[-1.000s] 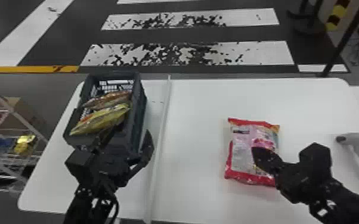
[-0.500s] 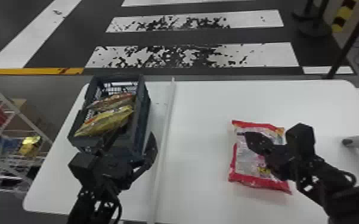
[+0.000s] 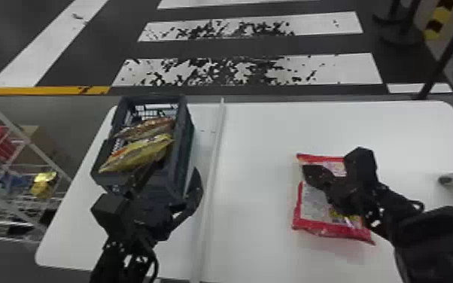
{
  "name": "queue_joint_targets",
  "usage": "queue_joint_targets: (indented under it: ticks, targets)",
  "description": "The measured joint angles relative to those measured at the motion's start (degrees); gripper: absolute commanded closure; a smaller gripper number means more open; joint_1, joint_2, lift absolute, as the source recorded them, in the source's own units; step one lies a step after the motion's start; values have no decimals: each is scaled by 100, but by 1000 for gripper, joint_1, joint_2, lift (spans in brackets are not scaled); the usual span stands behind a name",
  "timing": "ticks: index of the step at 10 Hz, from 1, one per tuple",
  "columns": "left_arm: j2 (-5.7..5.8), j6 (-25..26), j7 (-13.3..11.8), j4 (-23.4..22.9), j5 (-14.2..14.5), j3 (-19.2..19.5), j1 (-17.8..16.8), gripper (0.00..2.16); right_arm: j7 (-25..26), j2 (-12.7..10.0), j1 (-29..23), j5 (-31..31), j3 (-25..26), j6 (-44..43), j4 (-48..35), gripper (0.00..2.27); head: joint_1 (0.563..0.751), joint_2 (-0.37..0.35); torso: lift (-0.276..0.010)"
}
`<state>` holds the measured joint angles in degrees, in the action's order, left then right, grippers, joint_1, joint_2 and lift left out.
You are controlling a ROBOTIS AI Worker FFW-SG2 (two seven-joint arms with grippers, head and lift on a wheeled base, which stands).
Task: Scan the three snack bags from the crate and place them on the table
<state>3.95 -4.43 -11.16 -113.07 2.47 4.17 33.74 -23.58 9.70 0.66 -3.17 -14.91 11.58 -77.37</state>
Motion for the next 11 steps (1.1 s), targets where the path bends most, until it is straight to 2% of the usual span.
queue_joint_targets:
  ticks: [2, 4, 8, 11]
  targets:
    - [0, 0, 0, -8, 1, 7, 18, 39, 2, -66, 230, -123, -103, -259, 621, 2253, 695, 168, -62]
    - [-9, 0, 0, -9, 1, 4, 19, 53, -39, -59, 178, -179, -104, -312, 613, 2253, 695, 170, -62]
    - [-18, -18, 0, -13, 0, -4, 20, 53, -240, 1, -621, -97, 18, 390, -1147, 2253, 695, 197, -62]
    - [-9, -35, -6, -1, 11, -4, 27, 53, -287, -3, -1044, -96, -226, 462, -1498, 2253, 695, 241, -62]
